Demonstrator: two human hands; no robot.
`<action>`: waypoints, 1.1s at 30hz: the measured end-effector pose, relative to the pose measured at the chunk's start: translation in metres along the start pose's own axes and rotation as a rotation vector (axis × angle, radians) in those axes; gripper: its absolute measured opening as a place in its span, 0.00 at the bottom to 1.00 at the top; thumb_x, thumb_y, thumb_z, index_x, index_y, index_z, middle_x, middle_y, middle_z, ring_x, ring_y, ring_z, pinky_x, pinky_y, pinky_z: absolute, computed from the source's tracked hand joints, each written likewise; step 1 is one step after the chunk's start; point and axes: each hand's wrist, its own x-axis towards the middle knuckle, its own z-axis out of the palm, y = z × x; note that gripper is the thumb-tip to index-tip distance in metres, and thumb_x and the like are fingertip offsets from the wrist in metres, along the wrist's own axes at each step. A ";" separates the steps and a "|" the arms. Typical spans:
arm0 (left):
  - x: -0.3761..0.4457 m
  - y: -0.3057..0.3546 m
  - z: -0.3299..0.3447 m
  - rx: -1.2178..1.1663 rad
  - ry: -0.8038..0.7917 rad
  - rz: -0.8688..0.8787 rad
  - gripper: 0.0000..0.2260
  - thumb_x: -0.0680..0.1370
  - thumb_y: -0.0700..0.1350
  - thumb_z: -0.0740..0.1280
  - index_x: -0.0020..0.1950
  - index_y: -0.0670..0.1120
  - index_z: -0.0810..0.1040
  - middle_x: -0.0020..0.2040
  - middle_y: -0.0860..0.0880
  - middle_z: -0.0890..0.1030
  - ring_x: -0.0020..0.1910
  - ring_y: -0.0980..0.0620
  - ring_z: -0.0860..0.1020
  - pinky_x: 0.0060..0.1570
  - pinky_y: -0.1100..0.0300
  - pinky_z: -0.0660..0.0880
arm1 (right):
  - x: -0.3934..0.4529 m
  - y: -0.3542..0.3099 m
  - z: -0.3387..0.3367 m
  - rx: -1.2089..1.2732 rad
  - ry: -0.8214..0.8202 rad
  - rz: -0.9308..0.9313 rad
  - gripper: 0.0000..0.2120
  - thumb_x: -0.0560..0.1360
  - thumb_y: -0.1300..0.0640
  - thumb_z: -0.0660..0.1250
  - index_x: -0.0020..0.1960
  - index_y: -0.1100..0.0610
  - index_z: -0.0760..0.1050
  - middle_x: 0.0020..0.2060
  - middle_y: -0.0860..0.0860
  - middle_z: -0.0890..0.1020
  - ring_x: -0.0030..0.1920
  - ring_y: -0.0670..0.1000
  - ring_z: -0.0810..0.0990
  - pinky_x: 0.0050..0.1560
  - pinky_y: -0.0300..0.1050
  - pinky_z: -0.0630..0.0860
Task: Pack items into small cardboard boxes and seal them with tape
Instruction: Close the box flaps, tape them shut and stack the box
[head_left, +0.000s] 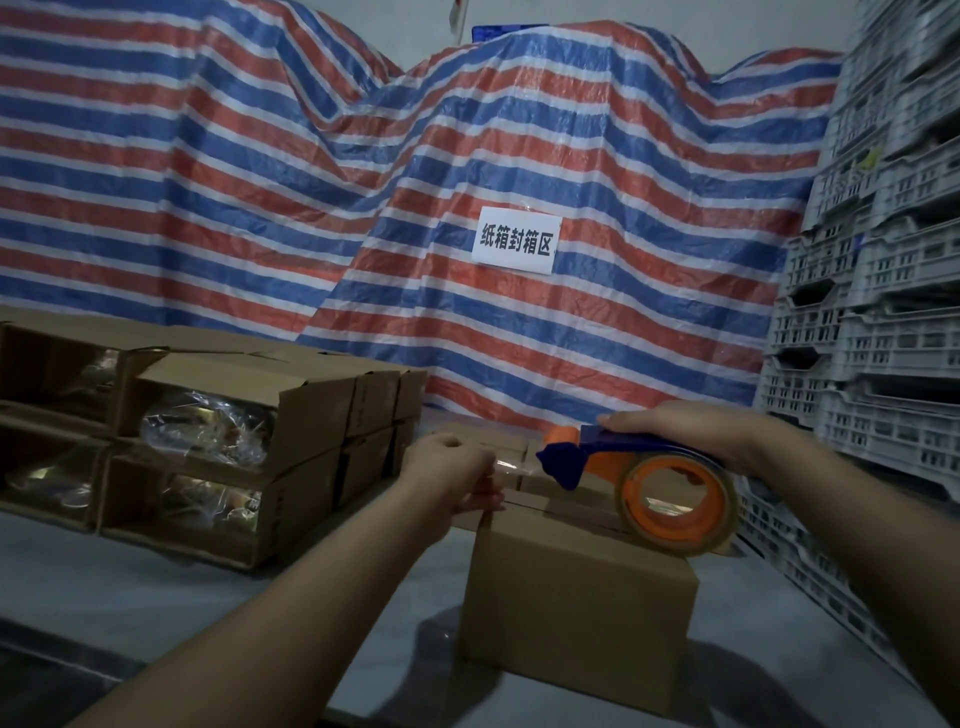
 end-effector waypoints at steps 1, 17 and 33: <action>-0.001 0.000 -0.006 0.020 -0.021 0.003 0.05 0.80 0.36 0.65 0.55 0.37 0.76 0.43 0.41 0.79 0.38 0.49 0.80 0.34 0.59 0.82 | 0.001 -0.001 0.001 -0.019 -0.004 0.004 0.22 0.79 0.39 0.64 0.55 0.58 0.79 0.34 0.50 0.85 0.30 0.45 0.82 0.32 0.36 0.76; 0.008 -0.020 -0.018 0.094 -0.014 -0.046 0.04 0.80 0.40 0.67 0.49 0.39 0.79 0.35 0.47 0.79 0.31 0.53 0.76 0.26 0.65 0.76 | 0.011 -0.021 0.011 -0.276 -0.029 0.047 0.21 0.78 0.35 0.63 0.53 0.54 0.78 0.33 0.47 0.86 0.30 0.43 0.82 0.31 0.34 0.76; 0.016 -0.051 -0.007 0.261 0.027 -0.086 0.12 0.80 0.50 0.67 0.58 0.43 0.78 0.45 0.47 0.79 0.38 0.53 0.75 0.30 0.63 0.70 | 0.021 -0.017 0.013 -0.283 -0.043 0.011 0.19 0.79 0.36 0.62 0.54 0.51 0.78 0.36 0.47 0.86 0.32 0.43 0.83 0.36 0.36 0.77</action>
